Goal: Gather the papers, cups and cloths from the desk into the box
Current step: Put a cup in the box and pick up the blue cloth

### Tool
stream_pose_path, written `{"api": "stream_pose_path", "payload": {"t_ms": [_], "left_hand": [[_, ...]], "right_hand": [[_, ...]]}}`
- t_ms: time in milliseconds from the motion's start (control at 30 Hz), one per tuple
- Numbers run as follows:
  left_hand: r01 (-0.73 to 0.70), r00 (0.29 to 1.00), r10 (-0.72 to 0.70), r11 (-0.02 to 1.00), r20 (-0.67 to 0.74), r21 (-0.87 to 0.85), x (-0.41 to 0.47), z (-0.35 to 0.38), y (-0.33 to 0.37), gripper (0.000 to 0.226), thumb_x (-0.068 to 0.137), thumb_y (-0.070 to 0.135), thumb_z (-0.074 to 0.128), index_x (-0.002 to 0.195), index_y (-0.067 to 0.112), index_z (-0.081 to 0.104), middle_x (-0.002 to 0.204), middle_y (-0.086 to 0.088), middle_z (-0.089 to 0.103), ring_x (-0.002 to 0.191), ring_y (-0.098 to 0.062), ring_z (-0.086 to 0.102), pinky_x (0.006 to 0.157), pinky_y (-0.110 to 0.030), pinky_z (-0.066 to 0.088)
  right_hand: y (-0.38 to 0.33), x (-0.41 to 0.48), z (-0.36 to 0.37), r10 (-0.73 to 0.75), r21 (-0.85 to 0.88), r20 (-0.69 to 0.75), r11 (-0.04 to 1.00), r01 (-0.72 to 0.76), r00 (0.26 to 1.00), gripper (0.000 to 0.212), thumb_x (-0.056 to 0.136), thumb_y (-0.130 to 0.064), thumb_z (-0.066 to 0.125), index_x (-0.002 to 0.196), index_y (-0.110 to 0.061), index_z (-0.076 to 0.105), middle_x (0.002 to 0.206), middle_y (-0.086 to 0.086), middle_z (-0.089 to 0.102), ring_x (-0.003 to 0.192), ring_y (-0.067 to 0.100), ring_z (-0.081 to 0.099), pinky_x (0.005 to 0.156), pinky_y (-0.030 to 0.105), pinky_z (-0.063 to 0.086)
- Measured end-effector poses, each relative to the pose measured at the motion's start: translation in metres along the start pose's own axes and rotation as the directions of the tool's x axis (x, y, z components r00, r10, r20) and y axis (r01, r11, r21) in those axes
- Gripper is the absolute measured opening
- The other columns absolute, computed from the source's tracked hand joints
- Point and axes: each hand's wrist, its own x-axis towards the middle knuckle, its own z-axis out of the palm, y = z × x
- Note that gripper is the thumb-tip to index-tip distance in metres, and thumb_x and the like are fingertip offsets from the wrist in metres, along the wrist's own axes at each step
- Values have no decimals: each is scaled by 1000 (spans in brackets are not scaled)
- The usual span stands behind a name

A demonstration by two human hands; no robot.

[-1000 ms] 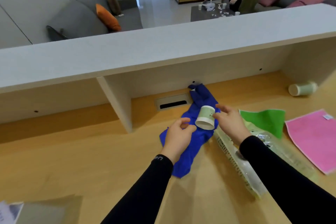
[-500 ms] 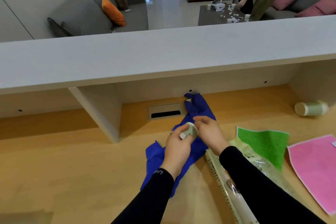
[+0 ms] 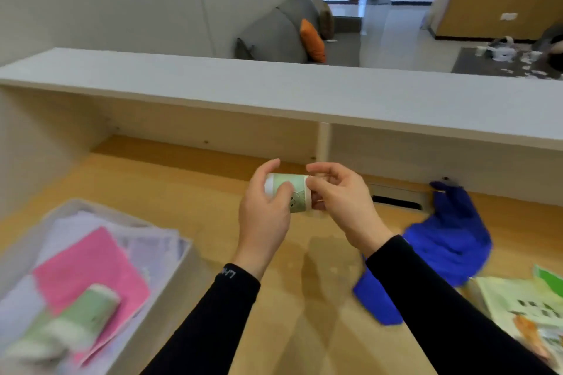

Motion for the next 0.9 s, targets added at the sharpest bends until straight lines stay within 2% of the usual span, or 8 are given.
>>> {"api": "stream_pose_path", "payload": {"t_ms": [133,233,367,433,533,633,733,900], "left_hand": [[-32,967,52,996,-251,82,-2,-103,-6,35,85,15,53,118,27,54,119,1,56,104,-17,57,88,-39,52],[22,930,18,994,-368,104,-10,-173,-16,35,87,14,51,120,23,54,117,3,57,98,-14,58,77,-24,48],[83,918,-19,986,-395,145,-21,-232,-31,34,89,13,49,122,19,56,117,8,57,91,-1,55,73,-13,42],[117,926,-47,979,-375,166,-24,-247,-40,33,88,13,50,119,21,57,114,6,60,86,-2,57,75,-22,45],[177,934,-98,962,-343,206,-21,-257,-54,31,88,18,50,118,23,57,109,5,62,87,-8,58,79,-30,49],[196,930,-88,940,-357,278,-14,-255,-60,32,89,24,52,121,23,56,124,-1,56,101,-13,51,92,-32,44],[135,949,-50,956,-310,260,-5,-234,-55,31,90,20,50,121,21,56,124,-2,54,102,-11,48,84,-25,37],[-6,993,36,964,-108,267,8,-157,-39,26,89,16,52,114,20,60,116,-1,59,104,-12,53,85,-25,41]], "right_hand": [[-19,-20,103,-24,-19,204,999,28,979,20,86,-8,58,106,-14,62,73,1,62,57,5,59,56,22,51],[-23,-38,171,-17,-4,351,1000,20,936,20,87,-6,57,104,-14,61,69,-1,59,49,1,57,53,20,48],[-19,-55,227,2,-32,455,999,14,890,19,86,-4,56,101,-16,60,67,1,58,57,10,58,55,23,48],[-14,-57,241,32,-83,474,996,9,880,21,86,-3,55,104,-14,60,69,2,58,60,12,58,57,25,48],[-6,-57,243,72,-153,468,988,1,881,20,87,-6,55,104,-14,59,72,5,61,61,13,57,56,25,48],[0,-52,229,107,-203,425,979,-20,899,20,87,-9,54,106,-13,59,78,7,62,61,13,59,56,25,48],[2,-40,201,125,-179,329,981,-68,936,23,87,-9,54,109,-12,59,79,5,60,58,12,57,54,24,46],[8,-24,121,120,-178,122,979,-97,985,23,88,-11,54,110,-12,59,89,7,63,66,13,58,59,26,49]]}}
